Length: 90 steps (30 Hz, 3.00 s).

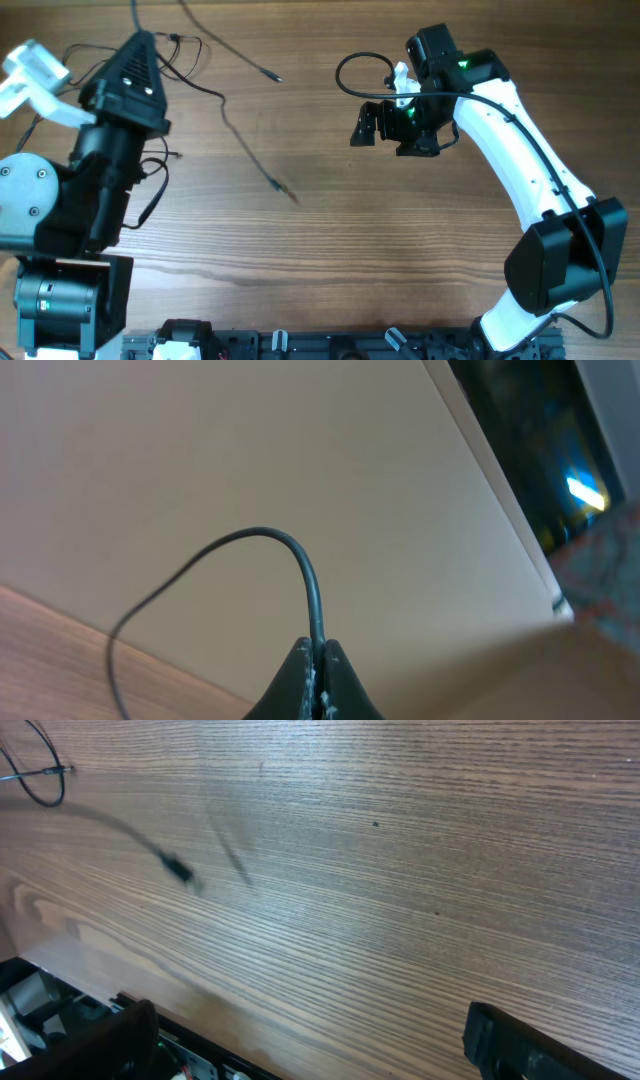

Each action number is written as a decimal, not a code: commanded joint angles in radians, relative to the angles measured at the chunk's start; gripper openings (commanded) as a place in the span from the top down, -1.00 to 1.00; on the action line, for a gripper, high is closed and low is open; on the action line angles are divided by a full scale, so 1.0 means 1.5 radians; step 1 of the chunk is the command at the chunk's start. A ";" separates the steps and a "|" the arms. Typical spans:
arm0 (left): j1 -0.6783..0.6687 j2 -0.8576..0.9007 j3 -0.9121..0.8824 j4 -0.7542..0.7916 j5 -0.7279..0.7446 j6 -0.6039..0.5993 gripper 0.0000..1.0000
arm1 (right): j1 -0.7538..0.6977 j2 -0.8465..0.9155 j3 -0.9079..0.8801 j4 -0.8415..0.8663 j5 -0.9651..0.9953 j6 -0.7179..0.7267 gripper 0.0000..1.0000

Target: Untangle cables

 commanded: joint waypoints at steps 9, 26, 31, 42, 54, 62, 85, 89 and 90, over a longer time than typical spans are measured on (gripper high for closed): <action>0.084 -0.009 0.005 -0.097 -0.344 -0.272 0.92 | 0.003 0.006 -0.001 0.010 -0.007 0.001 -0.99; 0.399 0.100 0.005 -0.353 -0.535 -0.272 0.92 | 0.003 0.006 -0.001 0.019 -0.007 0.001 -0.99; 0.509 0.225 0.005 -0.357 -0.535 -0.261 0.92 | 0.003 0.006 -0.001 0.018 -0.007 0.001 -0.99; 0.517 0.479 0.004 -0.313 -0.308 -0.079 0.92 | 0.003 0.006 -0.001 0.019 -0.007 0.003 -0.99; 0.498 0.666 0.003 -0.483 -0.227 -0.016 0.92 | 0.003 0.006 -0.001 0.024 -0.007 0.003 -1.00; 0.492 0.666 0.003 -0.555 -0.166 -0.012 -0.42 | 0.003 0.006 -0.001 0.024 -0.007 0.003 -1.00; 0.491 0.665 -0.014 -0.584 0.036 0.203 -0.22 | 0.003 0.006 -0.001 0.026 -0.007 0.019 -0.99; 0.491 0.664 -0.013 -0.597 0.099 0.241 -0.99 | 0.003 0.006 -0.001 0.027 -0.007 0.019 -1.00; 0.491 0.664 -0.006 -0.601 0.107 0.243 -1.00 | 0.003 0.006 -0.001 0.027 -0.007 0.019 -1.00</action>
